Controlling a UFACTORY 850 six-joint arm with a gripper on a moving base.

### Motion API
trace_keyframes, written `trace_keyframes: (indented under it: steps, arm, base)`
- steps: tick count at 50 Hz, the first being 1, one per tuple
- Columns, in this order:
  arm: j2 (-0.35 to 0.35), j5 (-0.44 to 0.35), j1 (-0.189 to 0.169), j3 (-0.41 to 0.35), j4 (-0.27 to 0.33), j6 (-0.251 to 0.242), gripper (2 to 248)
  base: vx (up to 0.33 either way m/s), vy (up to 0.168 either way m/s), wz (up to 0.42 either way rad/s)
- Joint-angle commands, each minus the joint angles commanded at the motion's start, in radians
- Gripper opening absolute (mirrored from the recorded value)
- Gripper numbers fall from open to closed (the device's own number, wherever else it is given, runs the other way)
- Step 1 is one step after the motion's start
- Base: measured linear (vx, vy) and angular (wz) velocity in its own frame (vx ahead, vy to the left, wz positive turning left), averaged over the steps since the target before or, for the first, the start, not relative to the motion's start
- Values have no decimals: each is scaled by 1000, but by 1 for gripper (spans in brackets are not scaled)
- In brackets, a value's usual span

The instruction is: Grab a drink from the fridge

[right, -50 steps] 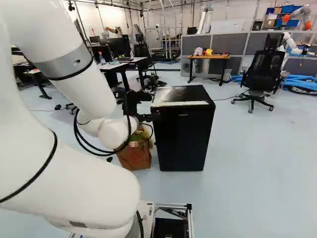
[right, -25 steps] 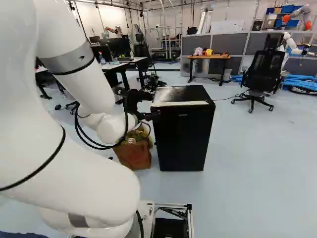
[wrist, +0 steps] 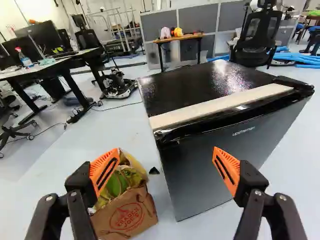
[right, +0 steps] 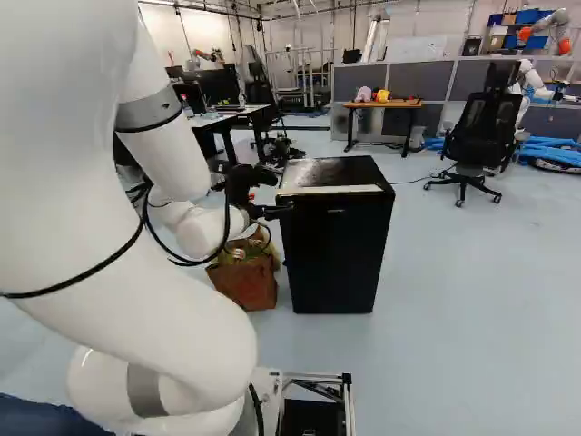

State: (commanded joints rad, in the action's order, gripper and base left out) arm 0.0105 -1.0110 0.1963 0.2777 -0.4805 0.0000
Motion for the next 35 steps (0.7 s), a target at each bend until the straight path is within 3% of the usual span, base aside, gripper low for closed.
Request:
trace_keyframes:
  steps: [35]
  arm:
    - [172, -147, 57, 79, -160, 0, 247]
  base:
    - [0, 0, 0]
